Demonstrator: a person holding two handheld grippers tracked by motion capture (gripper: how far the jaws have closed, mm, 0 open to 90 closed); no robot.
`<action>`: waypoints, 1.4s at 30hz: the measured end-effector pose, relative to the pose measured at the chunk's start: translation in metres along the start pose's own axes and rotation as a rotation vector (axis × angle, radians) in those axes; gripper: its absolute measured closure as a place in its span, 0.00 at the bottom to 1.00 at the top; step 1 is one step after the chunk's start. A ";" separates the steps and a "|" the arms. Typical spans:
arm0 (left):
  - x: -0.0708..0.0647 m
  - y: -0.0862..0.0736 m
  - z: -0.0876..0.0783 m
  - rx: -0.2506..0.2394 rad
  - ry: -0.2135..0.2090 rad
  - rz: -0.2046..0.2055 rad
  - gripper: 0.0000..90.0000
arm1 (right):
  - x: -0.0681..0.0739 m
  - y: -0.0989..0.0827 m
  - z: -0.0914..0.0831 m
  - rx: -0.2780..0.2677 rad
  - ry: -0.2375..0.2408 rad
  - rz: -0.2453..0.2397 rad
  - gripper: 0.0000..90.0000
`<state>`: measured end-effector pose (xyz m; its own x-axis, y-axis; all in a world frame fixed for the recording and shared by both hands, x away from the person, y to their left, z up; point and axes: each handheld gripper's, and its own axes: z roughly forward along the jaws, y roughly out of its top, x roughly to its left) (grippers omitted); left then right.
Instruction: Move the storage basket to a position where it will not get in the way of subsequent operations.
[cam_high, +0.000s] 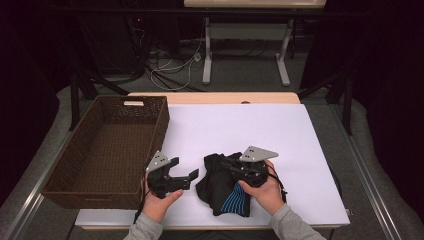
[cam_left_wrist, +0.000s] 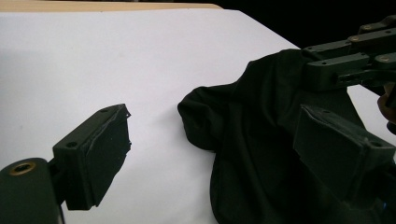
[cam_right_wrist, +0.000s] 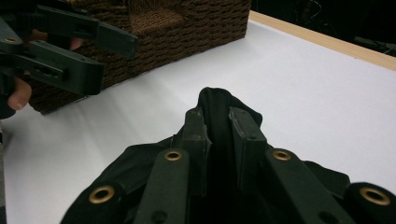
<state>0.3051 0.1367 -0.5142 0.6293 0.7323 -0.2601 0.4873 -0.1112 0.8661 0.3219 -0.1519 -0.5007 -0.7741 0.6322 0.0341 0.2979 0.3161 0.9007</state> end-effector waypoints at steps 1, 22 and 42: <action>0.000 0.000 0.000 0.000 -0.001 0.000 0.12 | 0.000 0.000 -0.001 -0.001 0.003 -0.002 0.87; -0.002 -0.001 0.002 0.013 0.013 0.018 0.14 | -0.005 0.011 -0.021 -0.075 0.032 0.014 0.88; -0.003 -0.001 0.002 0.006 0.017 0.014 0.16 | 0.005 0.016 -0.037 -0.085 0.089 -0.026 0.94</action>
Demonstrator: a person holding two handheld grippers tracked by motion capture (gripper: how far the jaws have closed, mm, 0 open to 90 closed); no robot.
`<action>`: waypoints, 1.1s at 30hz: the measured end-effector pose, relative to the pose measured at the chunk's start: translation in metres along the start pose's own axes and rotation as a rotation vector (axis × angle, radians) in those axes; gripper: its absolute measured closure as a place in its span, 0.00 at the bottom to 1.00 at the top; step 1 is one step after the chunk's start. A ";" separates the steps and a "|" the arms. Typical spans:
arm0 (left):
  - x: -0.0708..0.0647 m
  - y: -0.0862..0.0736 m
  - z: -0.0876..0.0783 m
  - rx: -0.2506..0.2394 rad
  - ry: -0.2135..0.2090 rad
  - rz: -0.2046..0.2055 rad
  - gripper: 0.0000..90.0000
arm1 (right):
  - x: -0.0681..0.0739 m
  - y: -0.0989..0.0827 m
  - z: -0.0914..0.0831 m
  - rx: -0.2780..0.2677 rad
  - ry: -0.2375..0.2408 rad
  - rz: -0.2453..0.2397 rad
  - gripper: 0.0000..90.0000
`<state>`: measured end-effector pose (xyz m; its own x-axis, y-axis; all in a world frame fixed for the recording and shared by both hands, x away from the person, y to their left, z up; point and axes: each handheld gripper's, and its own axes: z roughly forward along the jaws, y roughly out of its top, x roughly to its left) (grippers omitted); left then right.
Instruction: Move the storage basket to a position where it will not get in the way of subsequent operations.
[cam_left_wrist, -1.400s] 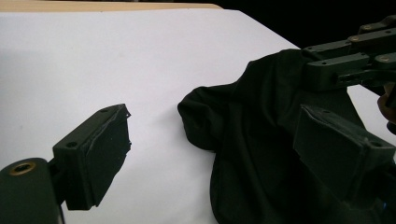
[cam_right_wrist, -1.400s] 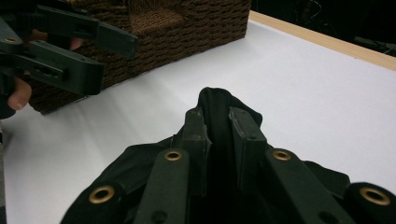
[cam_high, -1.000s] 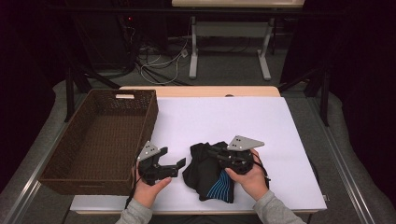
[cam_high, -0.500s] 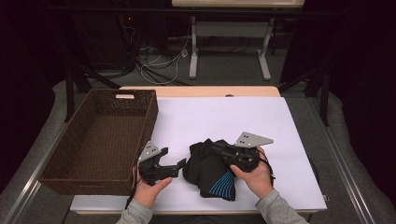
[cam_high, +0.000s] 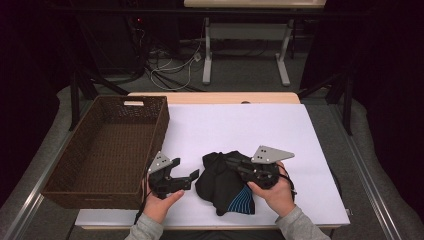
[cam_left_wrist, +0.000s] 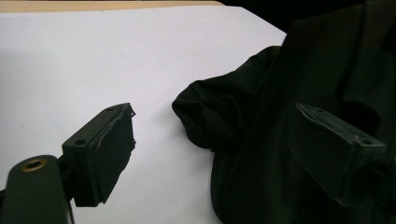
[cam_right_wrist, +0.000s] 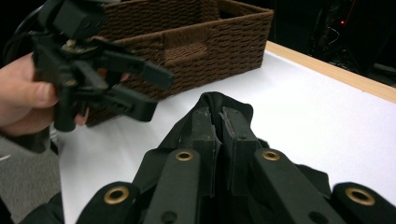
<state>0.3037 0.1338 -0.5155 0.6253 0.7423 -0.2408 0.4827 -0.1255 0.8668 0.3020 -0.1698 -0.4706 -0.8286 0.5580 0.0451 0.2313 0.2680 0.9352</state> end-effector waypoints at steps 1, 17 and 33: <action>0.000 0.000 0.000 0.001 0.001 -0.001 0.16 | 0.002 -0.001 -0.001 0.000 0.004 -0.008 0.94; 0.000 -0.002 0.006 0.017 0.009 0.003 0.16 | 0.010 -0.029 -0.016 0.036 0.048 -0.010 0.94; 0.002 0.003 0.021 0.033 -0.008 -0.028 0.23 | 0.018 -0.047 -0.019 0.076 0.070 0.015 0.94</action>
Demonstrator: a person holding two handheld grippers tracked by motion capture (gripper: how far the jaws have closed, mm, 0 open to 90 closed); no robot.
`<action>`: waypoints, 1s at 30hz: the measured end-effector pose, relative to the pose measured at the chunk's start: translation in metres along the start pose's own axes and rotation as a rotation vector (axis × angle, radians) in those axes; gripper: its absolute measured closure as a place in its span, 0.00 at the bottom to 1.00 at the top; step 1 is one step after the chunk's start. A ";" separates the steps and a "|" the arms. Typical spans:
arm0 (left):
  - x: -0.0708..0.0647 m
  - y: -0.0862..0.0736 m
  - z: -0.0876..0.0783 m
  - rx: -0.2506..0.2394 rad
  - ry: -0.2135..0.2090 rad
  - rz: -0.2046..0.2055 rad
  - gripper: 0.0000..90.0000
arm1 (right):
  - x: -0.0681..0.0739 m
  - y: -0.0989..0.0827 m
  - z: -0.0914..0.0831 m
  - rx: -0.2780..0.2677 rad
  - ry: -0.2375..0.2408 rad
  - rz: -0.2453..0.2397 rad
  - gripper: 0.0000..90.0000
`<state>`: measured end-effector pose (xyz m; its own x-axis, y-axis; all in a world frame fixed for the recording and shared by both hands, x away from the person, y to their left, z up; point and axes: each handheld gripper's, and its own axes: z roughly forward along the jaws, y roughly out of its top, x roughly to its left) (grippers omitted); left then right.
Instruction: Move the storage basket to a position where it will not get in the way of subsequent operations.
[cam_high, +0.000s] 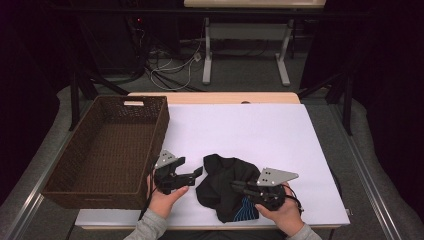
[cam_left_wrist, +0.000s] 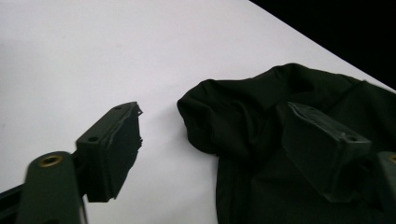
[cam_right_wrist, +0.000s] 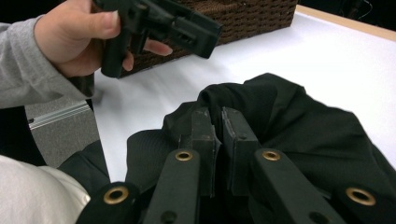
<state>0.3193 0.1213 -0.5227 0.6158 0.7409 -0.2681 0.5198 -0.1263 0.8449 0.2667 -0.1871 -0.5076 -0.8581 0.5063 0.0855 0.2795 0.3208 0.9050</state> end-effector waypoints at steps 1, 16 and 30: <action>0.000 0.001 0.002 -0.002 -0.003 -0.004 0.24 | 0.000 -0.001 0.000 0.011 -0.006 0.001 0.94; 0.003 0.014 0.039 0.024 0.025 -0.001 0.34 | -0.001 -0.016 -0.001 0.047 -0.004 0.032 0.94; 0.007 0.016 0.072 0.100 0.041 -0.026 0.39 | -0.002 -0.020 0.002 0.057 -0.007 0.036 0.94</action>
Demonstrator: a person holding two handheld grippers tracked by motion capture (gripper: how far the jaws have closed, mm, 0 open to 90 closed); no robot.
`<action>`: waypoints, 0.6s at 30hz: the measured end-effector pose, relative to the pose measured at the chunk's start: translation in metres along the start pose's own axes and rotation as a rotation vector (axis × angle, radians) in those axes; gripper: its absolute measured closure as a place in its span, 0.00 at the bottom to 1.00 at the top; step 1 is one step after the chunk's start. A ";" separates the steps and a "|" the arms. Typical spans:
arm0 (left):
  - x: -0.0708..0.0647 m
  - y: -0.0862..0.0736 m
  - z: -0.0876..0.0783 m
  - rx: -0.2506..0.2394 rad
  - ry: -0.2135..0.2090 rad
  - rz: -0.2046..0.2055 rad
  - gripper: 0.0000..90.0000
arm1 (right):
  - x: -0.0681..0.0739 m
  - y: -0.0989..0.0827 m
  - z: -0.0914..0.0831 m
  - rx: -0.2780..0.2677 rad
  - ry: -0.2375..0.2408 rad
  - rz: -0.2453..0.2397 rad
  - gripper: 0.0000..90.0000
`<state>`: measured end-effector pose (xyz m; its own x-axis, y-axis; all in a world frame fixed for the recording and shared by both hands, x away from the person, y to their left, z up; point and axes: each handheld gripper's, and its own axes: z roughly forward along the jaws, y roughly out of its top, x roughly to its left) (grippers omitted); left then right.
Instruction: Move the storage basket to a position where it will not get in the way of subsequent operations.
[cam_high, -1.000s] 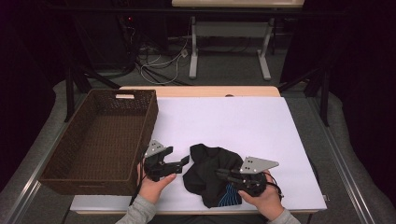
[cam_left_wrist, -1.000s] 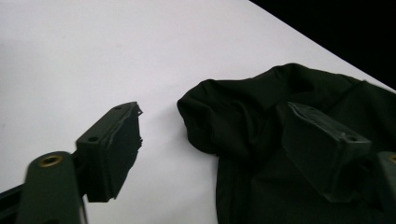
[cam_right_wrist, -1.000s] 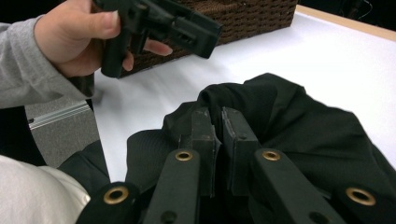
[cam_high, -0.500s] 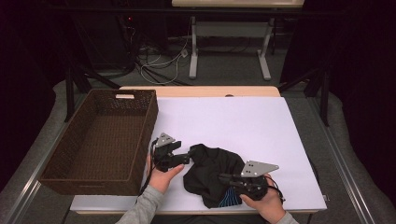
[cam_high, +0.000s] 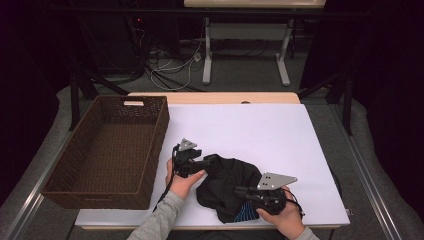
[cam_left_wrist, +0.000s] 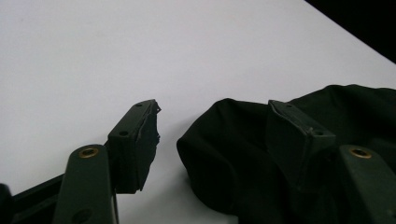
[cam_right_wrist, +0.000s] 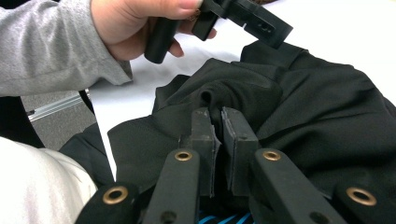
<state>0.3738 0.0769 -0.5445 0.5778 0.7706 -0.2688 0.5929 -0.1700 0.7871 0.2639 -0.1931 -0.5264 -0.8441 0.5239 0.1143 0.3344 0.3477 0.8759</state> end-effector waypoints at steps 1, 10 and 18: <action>0.001 0.000 0.002 0.003 0.005 0.001 0.39 | 0.000 0.000 0.000 0.000 0.001 0.002 0.94; 0.005 -0.002 0.010 0.049 -0.050 -0.034 0.48 | 0.000 -0.001 0.001 0.005 -0.001 0.005 0.94; 0.005 -0.004 0.017 0.100 -0.078 -0.026 0.65 | 0.000 -0.001 0.001 0.003 -0.002 0.006 0.94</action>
<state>0.3833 0.0711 -0.5583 0.6007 0.7264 -0.3337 0.6590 -0.2137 0.7212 0.2639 -0.1928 -0.5274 -0.8410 0.5279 0.1186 0.3410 0.3472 0.8736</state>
